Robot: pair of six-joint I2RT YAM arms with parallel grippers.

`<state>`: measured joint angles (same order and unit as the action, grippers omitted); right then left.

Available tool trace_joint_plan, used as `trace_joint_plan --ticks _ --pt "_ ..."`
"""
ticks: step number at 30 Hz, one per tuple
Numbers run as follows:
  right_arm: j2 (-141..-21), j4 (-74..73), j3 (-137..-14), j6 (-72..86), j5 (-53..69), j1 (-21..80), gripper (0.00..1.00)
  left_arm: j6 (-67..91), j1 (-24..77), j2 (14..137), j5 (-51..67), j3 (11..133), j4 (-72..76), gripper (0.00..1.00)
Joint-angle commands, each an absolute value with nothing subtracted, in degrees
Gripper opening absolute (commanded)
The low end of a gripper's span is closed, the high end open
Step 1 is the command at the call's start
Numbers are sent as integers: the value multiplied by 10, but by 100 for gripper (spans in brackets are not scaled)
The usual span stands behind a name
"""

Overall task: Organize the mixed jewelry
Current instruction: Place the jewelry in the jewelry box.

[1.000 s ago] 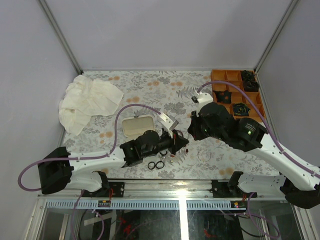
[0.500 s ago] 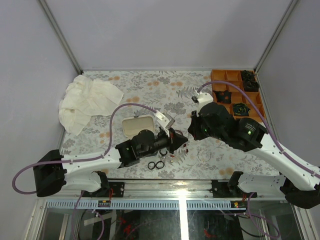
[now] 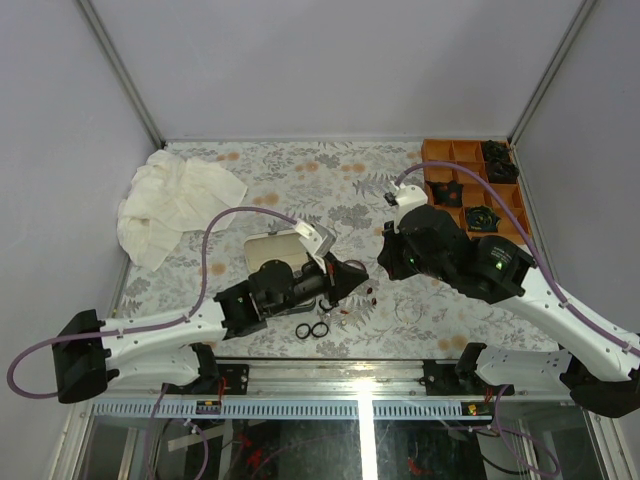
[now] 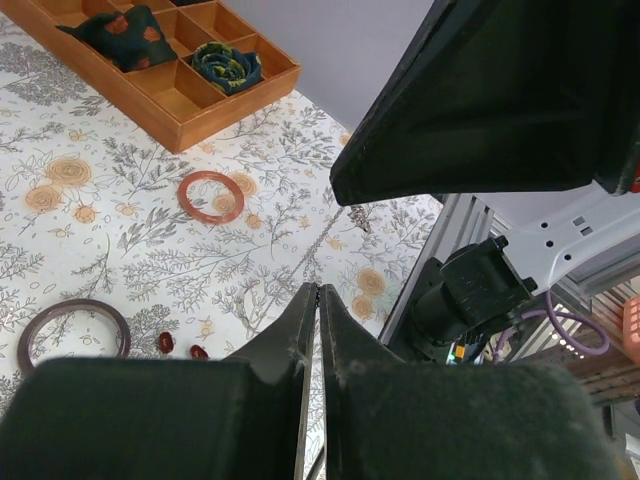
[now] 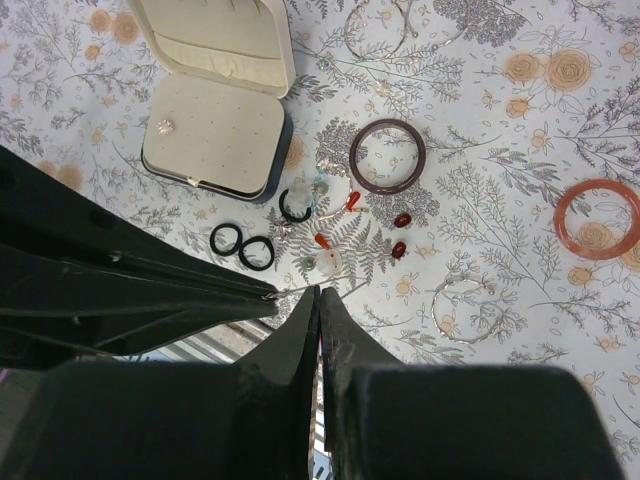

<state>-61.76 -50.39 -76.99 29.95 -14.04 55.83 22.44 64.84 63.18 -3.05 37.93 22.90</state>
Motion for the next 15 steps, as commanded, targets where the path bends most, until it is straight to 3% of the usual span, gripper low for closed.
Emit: trace_joint_plan --ticks 1,15 --pt "-607 -496 -776 287 -154 562 0 229 651 604 -48 368 219 0" --pt "-572 -428 -651 314 -160 562 0 263 650 608 -82 327 206 0"
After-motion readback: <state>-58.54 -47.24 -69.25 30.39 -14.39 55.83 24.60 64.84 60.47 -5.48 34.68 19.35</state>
